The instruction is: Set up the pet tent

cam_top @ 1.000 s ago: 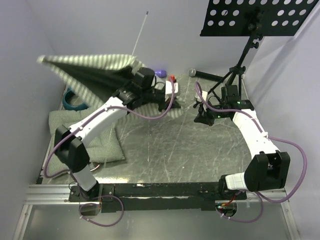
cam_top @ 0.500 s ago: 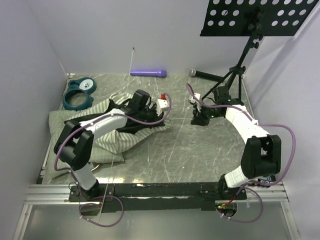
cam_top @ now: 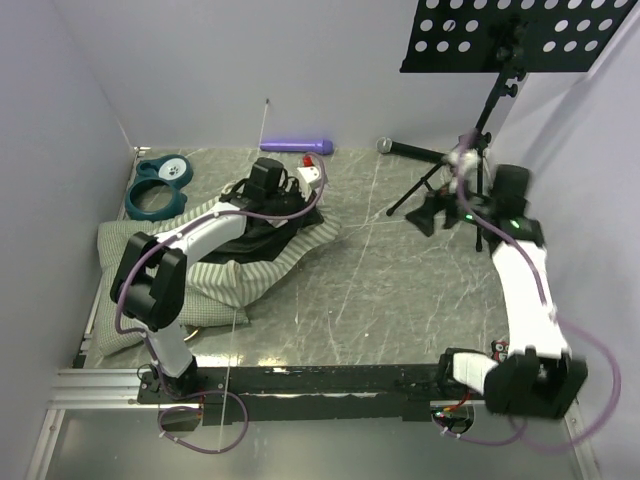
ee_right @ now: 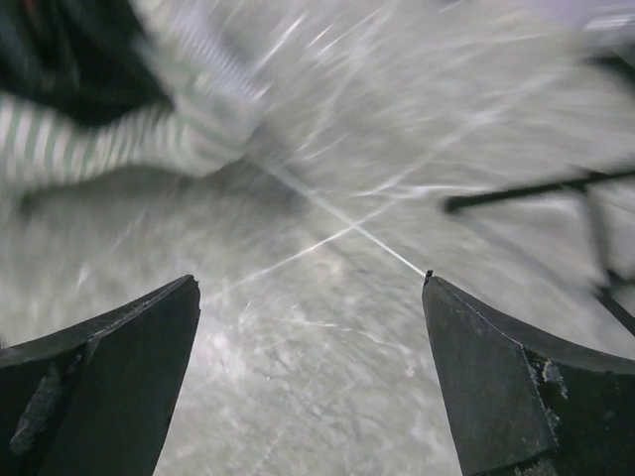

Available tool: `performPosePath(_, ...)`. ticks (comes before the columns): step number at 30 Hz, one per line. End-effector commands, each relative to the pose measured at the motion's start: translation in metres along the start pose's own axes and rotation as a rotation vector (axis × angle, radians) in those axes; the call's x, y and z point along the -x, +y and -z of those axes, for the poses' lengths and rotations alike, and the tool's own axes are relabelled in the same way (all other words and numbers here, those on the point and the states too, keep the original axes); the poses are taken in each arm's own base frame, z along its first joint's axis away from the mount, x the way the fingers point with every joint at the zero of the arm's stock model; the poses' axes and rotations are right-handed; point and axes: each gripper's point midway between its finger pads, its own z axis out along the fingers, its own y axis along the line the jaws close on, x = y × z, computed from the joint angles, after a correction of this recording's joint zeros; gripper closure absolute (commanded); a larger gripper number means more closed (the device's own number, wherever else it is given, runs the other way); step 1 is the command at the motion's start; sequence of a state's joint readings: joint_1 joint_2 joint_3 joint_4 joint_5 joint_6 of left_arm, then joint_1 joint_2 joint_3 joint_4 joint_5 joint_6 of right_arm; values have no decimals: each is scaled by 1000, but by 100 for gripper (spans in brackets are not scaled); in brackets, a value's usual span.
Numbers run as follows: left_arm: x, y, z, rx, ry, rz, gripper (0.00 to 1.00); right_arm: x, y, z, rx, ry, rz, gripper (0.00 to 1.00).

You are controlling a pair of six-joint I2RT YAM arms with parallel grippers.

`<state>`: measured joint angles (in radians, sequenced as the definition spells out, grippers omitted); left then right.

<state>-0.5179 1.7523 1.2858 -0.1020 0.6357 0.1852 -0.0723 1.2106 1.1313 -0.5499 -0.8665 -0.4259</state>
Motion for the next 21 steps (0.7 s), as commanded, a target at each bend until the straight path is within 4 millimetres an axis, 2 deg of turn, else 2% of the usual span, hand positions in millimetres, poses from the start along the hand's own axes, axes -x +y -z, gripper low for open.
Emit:
performPosePath(1,32,6,3,-13,-81,-12,99,26,-12,51,-224,-185,-274,0)
performPosePath(3,38,7,7,-13,-93,-10,99,9,-17,63,-279,-186,-382,0)
performPosePath(6,48,11,17,-2,-115,-4,99,-8,-36,86,-406,-213,-470,0)
performPosePath(10,55,23,29,11,-120,27,99,-1,-57,115,-501,-338,-622,0)
performPosePath(15,67,29,45,7,-154,49,99,-12,-83,124,-577,-434,-828,1)
performPosePath(17,70,27,50,4,-165,40,99,-5,-96,128,-593,-512,-862,1)
performPosePath(21,76,15,58,-26,-182,27,99,22,-105,132,-539,-684,-835,4)
